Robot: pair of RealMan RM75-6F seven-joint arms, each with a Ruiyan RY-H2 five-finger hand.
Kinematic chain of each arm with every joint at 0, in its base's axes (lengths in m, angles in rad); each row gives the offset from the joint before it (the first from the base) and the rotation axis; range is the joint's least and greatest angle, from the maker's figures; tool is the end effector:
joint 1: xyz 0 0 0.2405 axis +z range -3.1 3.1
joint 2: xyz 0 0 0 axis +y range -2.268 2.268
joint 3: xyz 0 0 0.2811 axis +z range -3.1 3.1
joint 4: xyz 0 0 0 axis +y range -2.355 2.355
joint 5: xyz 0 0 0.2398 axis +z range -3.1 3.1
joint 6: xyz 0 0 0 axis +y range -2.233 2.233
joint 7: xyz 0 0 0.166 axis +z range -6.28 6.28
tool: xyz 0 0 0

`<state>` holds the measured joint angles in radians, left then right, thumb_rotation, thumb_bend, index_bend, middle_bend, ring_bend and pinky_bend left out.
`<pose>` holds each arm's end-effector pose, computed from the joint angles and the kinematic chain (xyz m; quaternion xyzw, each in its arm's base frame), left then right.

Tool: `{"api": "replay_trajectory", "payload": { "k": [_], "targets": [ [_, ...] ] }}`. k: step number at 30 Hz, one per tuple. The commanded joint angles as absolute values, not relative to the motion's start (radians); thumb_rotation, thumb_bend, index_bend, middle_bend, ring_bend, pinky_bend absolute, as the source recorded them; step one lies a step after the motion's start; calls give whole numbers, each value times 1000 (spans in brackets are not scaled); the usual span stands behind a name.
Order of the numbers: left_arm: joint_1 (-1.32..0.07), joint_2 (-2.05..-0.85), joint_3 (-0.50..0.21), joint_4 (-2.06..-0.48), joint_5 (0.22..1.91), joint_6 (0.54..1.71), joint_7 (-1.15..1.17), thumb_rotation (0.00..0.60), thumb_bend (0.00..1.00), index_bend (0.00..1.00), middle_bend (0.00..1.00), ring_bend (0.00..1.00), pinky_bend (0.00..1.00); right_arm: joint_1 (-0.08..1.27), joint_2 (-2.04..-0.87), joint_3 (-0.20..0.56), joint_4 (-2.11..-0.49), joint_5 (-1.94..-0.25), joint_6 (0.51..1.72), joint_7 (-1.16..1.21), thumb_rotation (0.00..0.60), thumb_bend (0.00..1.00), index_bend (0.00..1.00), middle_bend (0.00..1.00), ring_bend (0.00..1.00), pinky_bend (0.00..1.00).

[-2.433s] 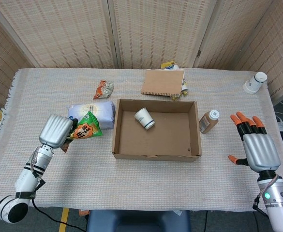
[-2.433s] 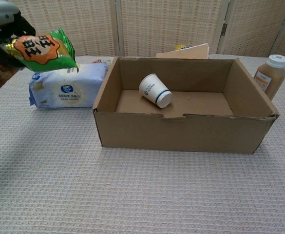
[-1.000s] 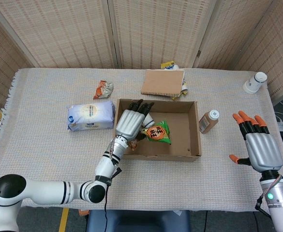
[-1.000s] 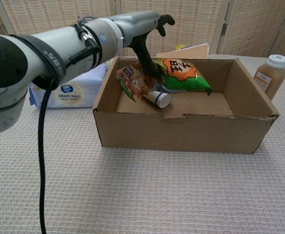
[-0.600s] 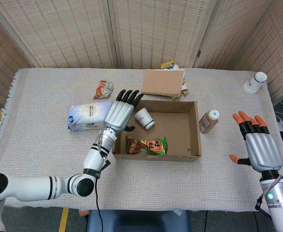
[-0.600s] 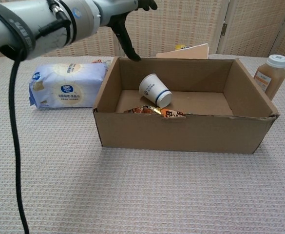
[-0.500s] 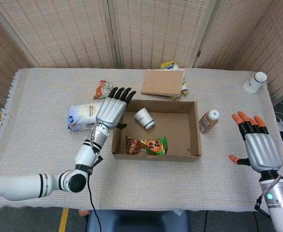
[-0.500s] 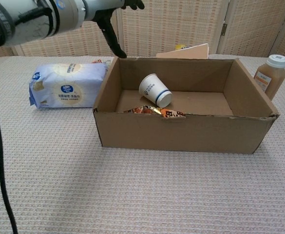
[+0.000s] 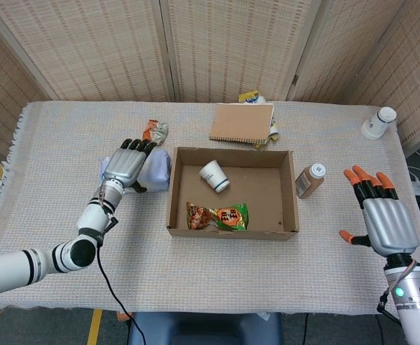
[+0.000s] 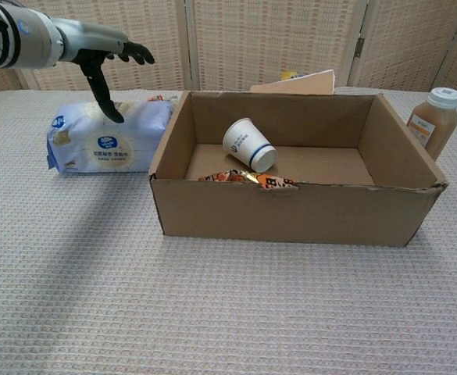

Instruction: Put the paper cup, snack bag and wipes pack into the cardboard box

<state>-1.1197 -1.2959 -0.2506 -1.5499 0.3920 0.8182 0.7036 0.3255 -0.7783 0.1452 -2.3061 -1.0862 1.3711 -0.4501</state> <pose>-0.0882 0.4846 0.0331 -0.7366 -0.3777 -0.2746 0.4892 -0.2003 -0.2566 0.1892 0.6123 -0.4067 0.3409 0.5861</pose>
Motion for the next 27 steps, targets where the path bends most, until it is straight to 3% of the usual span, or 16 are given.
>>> {"api": "replay_trajectory", "payload": {
  "k": [1,11,18,27],
  "targets": [
    [-1141,-1338,-230,-1473,356,788,675,600,120,0,0,0,56,326,-777,147,-2304,-1084,1371,-448,600,44,65,0,0,0],
    [-1163,-1413,-177,-1320,266,737,647,600,119,0,0,0,46,334,-779,153,-2295,-1062,1362,-448,600,44,65,0,0,0],
    [-1157,-1477,-188,-1202,266,739,596,600,118,0,0,0,46,334,-781,152,-2295,-1064,1364,-450,600,44,65,0,0,0],
    [-1175,-1477,-137,-1175,177,695,662,600,117,0,0,0,61,335,-780,152,-2291,-1062,1363,-447,600,44,65,0,0,0]
  ]
}}
